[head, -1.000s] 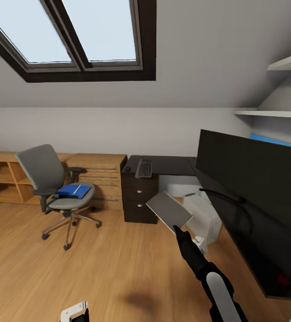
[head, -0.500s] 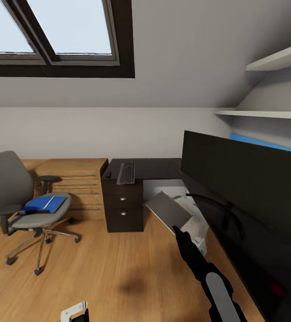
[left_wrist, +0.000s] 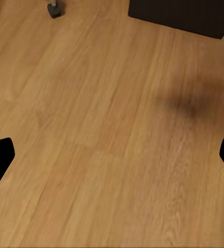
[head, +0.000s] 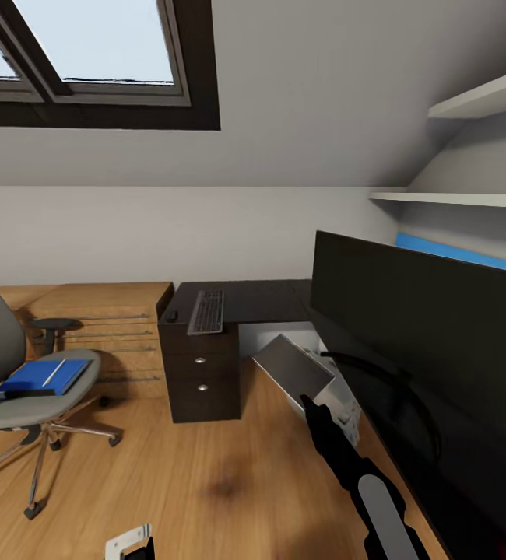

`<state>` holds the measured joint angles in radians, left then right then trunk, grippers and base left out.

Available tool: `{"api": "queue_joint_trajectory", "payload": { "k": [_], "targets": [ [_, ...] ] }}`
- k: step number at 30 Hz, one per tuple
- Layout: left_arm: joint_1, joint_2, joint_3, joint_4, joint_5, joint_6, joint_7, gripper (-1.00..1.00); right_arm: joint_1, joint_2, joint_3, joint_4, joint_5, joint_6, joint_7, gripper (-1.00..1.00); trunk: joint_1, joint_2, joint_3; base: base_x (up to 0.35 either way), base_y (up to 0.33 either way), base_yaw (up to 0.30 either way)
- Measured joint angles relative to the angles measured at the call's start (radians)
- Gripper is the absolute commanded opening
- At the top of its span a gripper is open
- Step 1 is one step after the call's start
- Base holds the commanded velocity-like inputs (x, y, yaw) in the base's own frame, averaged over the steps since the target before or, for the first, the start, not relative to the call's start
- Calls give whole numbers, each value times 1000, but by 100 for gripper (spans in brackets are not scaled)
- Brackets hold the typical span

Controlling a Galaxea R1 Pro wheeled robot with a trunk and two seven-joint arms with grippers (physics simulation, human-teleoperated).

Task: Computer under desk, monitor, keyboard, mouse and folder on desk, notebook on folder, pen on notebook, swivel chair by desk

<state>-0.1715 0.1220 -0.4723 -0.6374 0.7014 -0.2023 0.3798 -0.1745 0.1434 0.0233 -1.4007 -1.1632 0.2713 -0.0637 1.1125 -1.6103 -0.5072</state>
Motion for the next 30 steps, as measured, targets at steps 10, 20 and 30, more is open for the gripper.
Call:
{"api": "queue_joint_trajectory", "payload": {
  "k": [10,20,30],
  "targets": [
    [0,0,1,0,0,0,0,100,0,-1,1,10,3,1,0,-100,0,0,0,332,1,0],
    [0,1,1,0,0,0,-1,100,0,-1,1,10,2,-1,0,-100,0,0,0,297,157,0],
    [0,1,1,0,0,0,-1,100,0,-1,0,10,4,-3,-1,-100,0,0,0,244,264,0]
  ]
}}
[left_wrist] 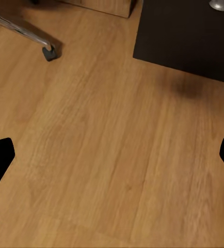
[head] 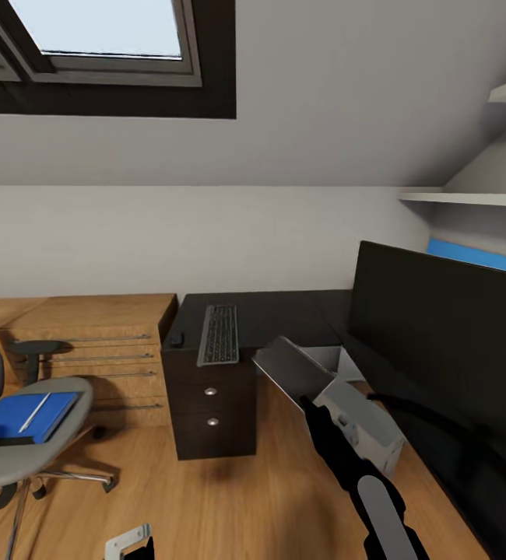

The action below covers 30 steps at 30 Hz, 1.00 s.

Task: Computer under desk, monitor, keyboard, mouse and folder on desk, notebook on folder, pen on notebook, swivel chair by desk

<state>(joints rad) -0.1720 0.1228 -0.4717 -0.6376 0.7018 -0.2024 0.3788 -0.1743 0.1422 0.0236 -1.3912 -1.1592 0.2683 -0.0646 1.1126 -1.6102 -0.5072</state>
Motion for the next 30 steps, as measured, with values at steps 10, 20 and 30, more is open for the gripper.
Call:
{"api": "queue_joint_trajectory", "payload": {
  "k": [10,20,30],
  "targets": [
    [1,-1,0,0,1,1,-2,100,0,0,0,-6,-2,-1,1,-100,0,0,0,166,60,0],
    [0,-1,-2,0,-1,0,-3,100,0,0,-2,-7,-2,0,1,-100,-19,35,16,8,1,0],
    [0,0,0,0,-3,-1,-2,100,0,1,-5,18,-12,-1,-3,-100,-19,35,16,69,0,0]
  ]
}}
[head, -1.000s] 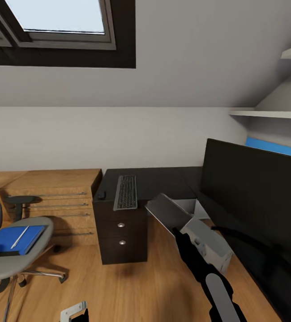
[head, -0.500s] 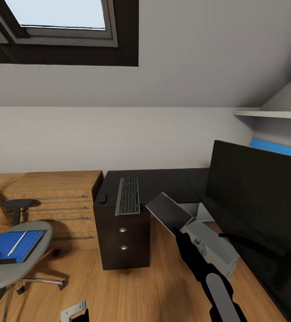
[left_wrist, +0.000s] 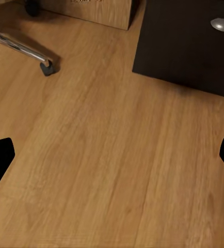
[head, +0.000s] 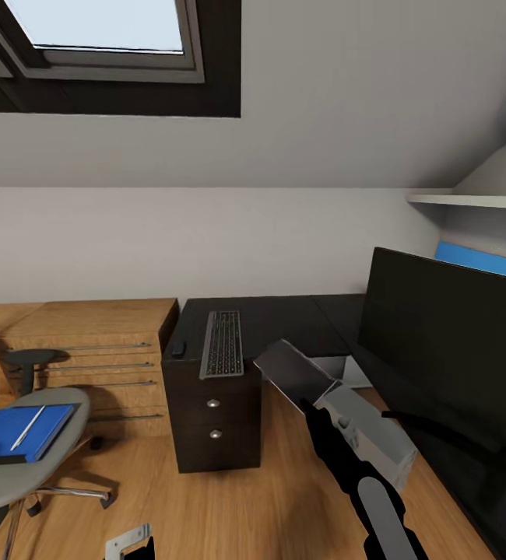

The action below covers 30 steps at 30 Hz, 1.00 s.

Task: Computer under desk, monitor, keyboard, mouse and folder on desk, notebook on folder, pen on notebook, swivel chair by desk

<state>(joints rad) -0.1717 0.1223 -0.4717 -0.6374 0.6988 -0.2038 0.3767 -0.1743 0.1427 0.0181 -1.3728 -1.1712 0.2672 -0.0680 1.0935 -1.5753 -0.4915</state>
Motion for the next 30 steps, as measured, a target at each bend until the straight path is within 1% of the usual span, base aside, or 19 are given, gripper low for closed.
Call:
{"api": "queue_joint_trajectory", "payload": {
  "k": [3,5,7,10,11,16,20,26,28,30],
  "targets": [
    [0,0,0,0,0,0,0,100,0,0,-1,4,-18,-1,1,-100,0,0,0,286,0,0],
    [0,-1,0,0,0,0,0,100,0,2,-1,12,-45,-3,-3,-100,0,0,0,311,0,0],
    [0,-1,0,0,0,0,0,100,0,2,-2,18,-54,-3,-9,-100,0,0,0,316,0,0],
    [0,-1,0,0,0,0,0,100,0,3,-5,26,-88,-4,-54,-100,0,0,0,319,0,0],
    [0,-1,0,0,1,0,0,100,0,3,-5,26,-96,-4,-62,-100,0,0,0,317,0,0],
    [0,-1,0,0,1,0,0,100,0,3,-5,28,-163,-5,-104,-100,0,0,0,315,0,0],
    [0,-1,0,0,0,0,0,100,0,3,-5,28,-176,-5,-126,-100,0,0,0,316,0,0],
    [0,-1,0,0,0,-1,1,100,0,3,-5,27,-183,-5,-171,-100,0,0,0,319,0,0],
    [0,-1,0,0,0,-1,1,100,0,3,-9,27,-183,-6,-184,-100,0,0,0,305,0,0],
    [0,-1,0,0,0,-2,1,100,0,4,-25,27,-182,-6,-197,-100,0,0,0,152,0,0]
  ]
}}
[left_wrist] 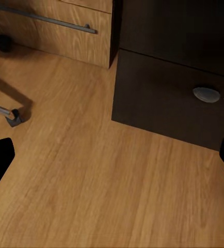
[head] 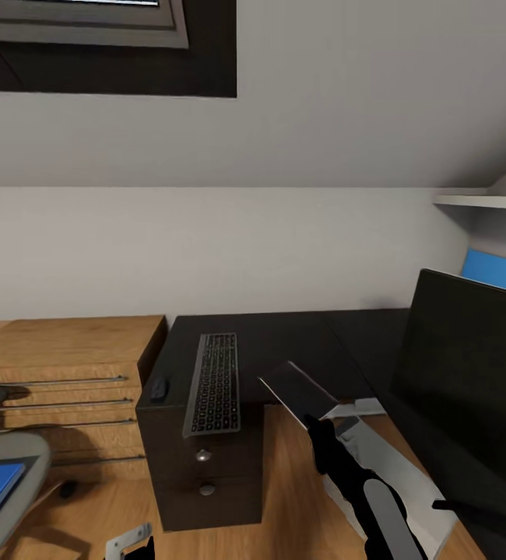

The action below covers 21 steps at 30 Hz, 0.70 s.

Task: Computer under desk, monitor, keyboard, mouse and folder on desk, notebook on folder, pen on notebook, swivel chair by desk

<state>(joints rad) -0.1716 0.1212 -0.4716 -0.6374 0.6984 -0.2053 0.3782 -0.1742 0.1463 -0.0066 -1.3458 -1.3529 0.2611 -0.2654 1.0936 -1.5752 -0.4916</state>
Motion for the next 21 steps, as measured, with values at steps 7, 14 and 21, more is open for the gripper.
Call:
{"api": "queue_joint_trajectory", "payload": {
  "k": [7,14,21],
  "targets": [
    [0,0,0,0,0,0,0,100,0,0,-7,1,-3,-5,-31,-100,0,0,0,31,0,0],
    [0,0,0,0,0,0,0,100,0,2,-6,1,-2,-11,-60,-100,0,0,0,1,0,0],
    [0,0,0,0,0,0,0,100,0,2,-6,1,-5,-41,-100,-100,0,0,0,0,0,0]
  ]
}}
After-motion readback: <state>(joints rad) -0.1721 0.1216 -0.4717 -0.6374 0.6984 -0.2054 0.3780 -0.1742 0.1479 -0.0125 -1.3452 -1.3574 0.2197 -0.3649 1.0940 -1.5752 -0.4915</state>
